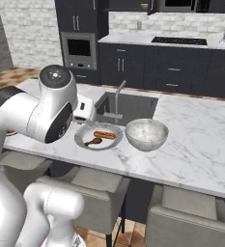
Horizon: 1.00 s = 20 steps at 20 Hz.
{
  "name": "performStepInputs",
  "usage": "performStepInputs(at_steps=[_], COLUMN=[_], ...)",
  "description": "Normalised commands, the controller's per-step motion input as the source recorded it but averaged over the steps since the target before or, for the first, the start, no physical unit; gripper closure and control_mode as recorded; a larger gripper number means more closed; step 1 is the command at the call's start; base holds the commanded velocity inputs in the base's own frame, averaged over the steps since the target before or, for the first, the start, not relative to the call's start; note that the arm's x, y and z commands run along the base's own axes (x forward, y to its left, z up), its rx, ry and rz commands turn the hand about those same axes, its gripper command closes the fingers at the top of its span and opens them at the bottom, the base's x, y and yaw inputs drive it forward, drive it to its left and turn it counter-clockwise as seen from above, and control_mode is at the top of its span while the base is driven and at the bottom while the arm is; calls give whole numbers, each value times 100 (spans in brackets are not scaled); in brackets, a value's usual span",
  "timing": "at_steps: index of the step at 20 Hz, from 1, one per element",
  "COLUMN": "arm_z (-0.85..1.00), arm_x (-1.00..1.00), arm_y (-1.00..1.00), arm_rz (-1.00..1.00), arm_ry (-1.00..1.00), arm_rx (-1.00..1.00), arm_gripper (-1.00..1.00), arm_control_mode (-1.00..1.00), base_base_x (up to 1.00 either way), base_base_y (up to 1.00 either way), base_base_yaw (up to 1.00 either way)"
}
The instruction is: Take the smaller bowl and place it next to the appetizer plate on the dining counter , and place the larger bowl next to the plate with cooked food.
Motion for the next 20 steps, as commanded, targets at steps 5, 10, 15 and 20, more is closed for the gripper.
performStepInputs(at_steps=[5, 10, 15, 20], arm_z=[-4, -3, 0, 0], arm_x=[-25, -8, 0, 0], arm_y=[18, 5, 0, 0], arm_rz=[6, 0, 0, 0], arm_ry=[16, 3, 0, 0], arm_rx=[-7, -2, 0, 0], arm_gripper=[-100, -100, -100, -100], arm_control_mode=[-100, 100, 100, 100], base_base_x=[0, -40, -60, -1], base_base_y=[0, 24, 56, 94], base_base_yaw=[0, 0, 0, 0])
